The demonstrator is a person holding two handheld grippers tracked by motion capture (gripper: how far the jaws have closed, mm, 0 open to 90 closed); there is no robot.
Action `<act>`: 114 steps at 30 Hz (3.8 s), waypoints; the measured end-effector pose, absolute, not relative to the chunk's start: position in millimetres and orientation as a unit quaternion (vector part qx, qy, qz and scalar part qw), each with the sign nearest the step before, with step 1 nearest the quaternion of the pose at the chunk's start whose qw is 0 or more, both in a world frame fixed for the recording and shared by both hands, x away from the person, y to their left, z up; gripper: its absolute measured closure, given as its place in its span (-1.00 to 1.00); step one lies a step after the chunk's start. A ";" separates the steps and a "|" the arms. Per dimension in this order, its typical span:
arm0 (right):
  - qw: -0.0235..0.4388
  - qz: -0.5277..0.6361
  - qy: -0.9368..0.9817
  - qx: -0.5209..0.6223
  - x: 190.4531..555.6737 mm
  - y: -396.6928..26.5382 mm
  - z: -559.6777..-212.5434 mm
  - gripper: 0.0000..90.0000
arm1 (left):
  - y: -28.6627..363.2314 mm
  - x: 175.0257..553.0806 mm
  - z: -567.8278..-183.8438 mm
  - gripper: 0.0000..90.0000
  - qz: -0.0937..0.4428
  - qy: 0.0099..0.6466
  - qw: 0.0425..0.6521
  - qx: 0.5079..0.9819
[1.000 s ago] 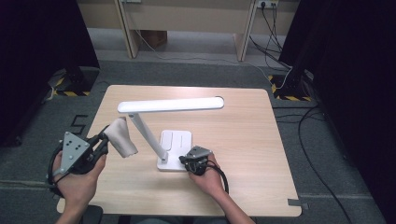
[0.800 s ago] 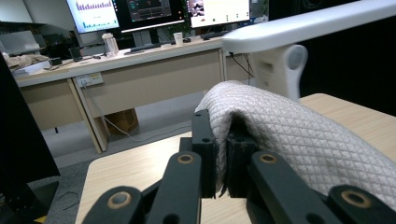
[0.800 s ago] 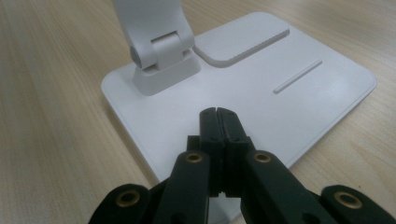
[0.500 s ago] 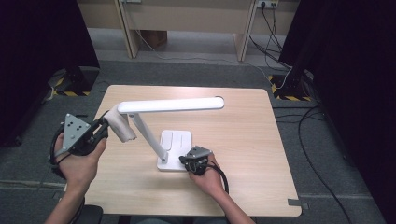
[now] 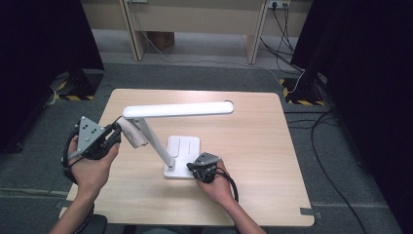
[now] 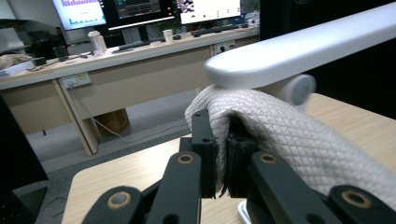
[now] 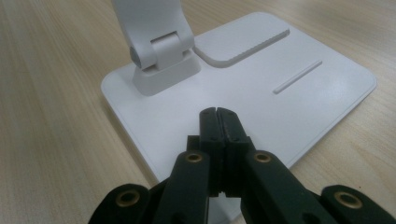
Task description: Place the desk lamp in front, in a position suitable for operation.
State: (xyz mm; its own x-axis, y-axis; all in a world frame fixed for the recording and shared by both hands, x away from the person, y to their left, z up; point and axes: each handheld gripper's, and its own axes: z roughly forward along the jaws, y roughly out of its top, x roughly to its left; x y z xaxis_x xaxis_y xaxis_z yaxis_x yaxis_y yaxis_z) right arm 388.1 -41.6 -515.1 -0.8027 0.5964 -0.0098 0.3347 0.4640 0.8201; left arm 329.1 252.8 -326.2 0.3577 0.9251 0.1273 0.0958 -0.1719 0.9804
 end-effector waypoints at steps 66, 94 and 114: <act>0.150 0.437 0.843 0.277 388.0 -41.5 -515.1 1.00 | 228.4 339.2 -368.5 0.88 0.408 0.392 0.462 0.683; 0.148 0.437 0.843 0.278 387.8 -41.5 -515.0 1.00 | 226.1 340.9 -381.6 0.88 0.401 0.395 0.466 0.683; 0.145 0.437 0.843 0.277 388.3 -42.0 -514.9 1.00 | 224.6 341.0 -391.6 0.88 0.394 0.397 0.472 0.682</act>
State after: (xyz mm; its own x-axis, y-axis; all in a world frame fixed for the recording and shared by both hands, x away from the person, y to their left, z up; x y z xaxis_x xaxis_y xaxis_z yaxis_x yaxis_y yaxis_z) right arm 388.3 -42.0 -514.9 -0.8037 0.5950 -0.0031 0.3410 0.4649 0.8170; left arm 341.0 224.6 -391.6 0.3739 0.9130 0.1632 0.1692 -0.2401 0.9559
